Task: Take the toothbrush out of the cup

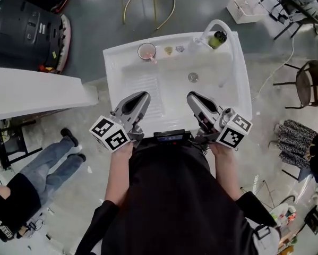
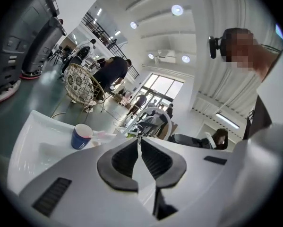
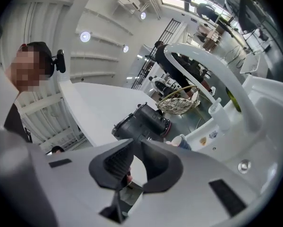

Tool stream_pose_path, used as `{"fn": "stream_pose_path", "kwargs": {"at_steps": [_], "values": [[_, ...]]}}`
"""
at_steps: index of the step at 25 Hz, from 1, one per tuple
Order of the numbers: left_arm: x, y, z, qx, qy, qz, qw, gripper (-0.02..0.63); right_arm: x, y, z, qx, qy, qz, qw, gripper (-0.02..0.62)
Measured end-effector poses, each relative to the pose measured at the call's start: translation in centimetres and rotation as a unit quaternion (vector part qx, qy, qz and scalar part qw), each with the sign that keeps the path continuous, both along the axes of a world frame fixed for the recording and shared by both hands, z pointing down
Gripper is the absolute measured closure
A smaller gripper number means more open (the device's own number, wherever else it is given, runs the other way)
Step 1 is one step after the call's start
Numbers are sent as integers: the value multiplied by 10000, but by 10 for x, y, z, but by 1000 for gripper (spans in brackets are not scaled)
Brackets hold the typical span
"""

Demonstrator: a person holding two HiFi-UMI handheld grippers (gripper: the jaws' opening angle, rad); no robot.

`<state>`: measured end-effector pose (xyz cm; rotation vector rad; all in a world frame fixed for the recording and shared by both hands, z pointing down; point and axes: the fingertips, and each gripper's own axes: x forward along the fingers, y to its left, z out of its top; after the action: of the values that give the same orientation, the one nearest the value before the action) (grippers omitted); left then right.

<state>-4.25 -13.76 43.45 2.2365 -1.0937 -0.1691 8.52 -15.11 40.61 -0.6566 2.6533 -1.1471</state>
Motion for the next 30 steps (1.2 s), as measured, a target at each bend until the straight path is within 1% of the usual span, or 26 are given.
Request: {"fn": "stream_pose_path", "kwargs": {"at_steps": [2, 4, 8, 10, 14, 15, 16, 17, 19, 21, 23, 24, 26, 30], "values": [[2, -4, 12, -87, -178, -103, 9998, 595, 3, -8, 6, 5, -69, -155, 9999, 560], [4, -10, 21, -155, -227, -203, 9994, 591, 5, -16, 10, -16, -130, -276, 9995, 560], [1, -11, 32, -327, 43, -388, 9987, 547, -2, -18, 12, -70, -207, -484, 9986, 561], [-2, -14, 38, -265, 33, -417, 9988, 523, -5, -19, 12, -70, -143, -527, 9985, 560], [-11, -31, 54, -22, -266, -404, 9988, 487, -4, -17, 4, 58, 103, -357, 9993, 560], [-13, -37, 60, 43, -442, -394, 9982, 479, -1, -18, 4, 66, 197, -277, 9994, 560], [-14, -44, 68, 108, -723, -364, 9967, 471, 2, -19, 3, 60, 281, -183, 9994, 560], [-14, -51, 75, 177, -1076, -317, 9935, 467, 5, -19, 1, 53, 346, -85, 9994, 560], [-17, -66, 88, 328, -1721, -268, 9842, 465, 7, -16, -4, 58, 466, 61, 9989, 561], [-24, -83, 99, 479, -2169, -356, 9744, 465, 3, -11, -9, 92, 598, 130, 9981, 560], [-28, -98, 110, 636, -2592, -490, 9625, 465, -1, -5, -14, 162, 736, 173, 9970, 560], [-27, -105, 116, 702, -2772, -543, 9567, 465, -2, -3, -16, 205, 814, 195, 9963, 560], [-22, -116, 123, 805, -3019, -622, 9479, 465, -2, 1, -21, 272, 950, 243, 9948, 560], [-15, -130, 134, 891, -3337, -721, 9357, 465, -1, 5, -24, 278, 1128, 311, 9927, 561]]}}
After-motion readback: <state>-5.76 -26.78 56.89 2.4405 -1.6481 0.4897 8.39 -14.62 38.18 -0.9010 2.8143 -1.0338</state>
